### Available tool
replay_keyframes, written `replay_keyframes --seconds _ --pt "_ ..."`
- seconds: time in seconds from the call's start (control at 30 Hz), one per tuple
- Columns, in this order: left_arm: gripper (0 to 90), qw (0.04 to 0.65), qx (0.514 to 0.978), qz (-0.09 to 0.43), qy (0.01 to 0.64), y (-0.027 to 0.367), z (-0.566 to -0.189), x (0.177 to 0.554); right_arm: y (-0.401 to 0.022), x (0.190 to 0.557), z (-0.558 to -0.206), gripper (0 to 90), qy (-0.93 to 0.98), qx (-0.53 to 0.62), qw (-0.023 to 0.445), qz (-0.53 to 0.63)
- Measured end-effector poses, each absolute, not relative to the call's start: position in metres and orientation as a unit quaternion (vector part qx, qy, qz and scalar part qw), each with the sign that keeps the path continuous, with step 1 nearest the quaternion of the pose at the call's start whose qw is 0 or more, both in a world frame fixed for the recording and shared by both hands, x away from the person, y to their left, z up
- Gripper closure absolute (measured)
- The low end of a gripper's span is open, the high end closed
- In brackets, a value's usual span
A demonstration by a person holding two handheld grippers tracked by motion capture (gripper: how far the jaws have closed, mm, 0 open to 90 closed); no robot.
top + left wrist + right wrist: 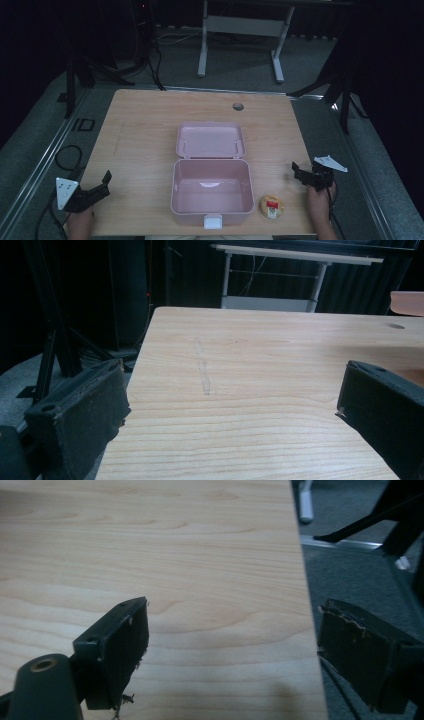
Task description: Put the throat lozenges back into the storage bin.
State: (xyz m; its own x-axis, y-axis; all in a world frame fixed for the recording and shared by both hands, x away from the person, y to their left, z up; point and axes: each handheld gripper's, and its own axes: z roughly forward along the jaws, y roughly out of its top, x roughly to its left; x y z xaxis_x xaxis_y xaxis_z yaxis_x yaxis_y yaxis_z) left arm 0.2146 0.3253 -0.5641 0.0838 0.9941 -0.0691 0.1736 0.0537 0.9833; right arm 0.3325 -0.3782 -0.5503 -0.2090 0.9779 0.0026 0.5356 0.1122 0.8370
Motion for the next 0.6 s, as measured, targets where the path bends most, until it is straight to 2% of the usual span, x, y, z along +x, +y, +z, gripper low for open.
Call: replay_keyframes --seconds 0.2,0.23,0.33,0.6 --pt "0.4 0.493 0.547 0.417 0.534 0.325 -0.564 0.214 -0.379 0.334 -0.550 12.7 0.701 0.544 0.273 0.371" --pt "0.4 0.492 0.547 0.417 0.534 0.325 -0.564 0.215 -0.380 0.336 -0.547 13.2 0.720 0.530 0.246 0.375" --pt "0.4 0.492 0.547 0.417 0.534 0.325 -0.564 0.215 -0.383 0.335 -0.540 13.3 0.746 0.504 0.215 0.378" --pt "0.3 0.491 0.547 0.417 0.535 0.325 -0.564 0.215 -0.383 0.331 -0.534 13.2 0.813 0.447 0.168 0.334"
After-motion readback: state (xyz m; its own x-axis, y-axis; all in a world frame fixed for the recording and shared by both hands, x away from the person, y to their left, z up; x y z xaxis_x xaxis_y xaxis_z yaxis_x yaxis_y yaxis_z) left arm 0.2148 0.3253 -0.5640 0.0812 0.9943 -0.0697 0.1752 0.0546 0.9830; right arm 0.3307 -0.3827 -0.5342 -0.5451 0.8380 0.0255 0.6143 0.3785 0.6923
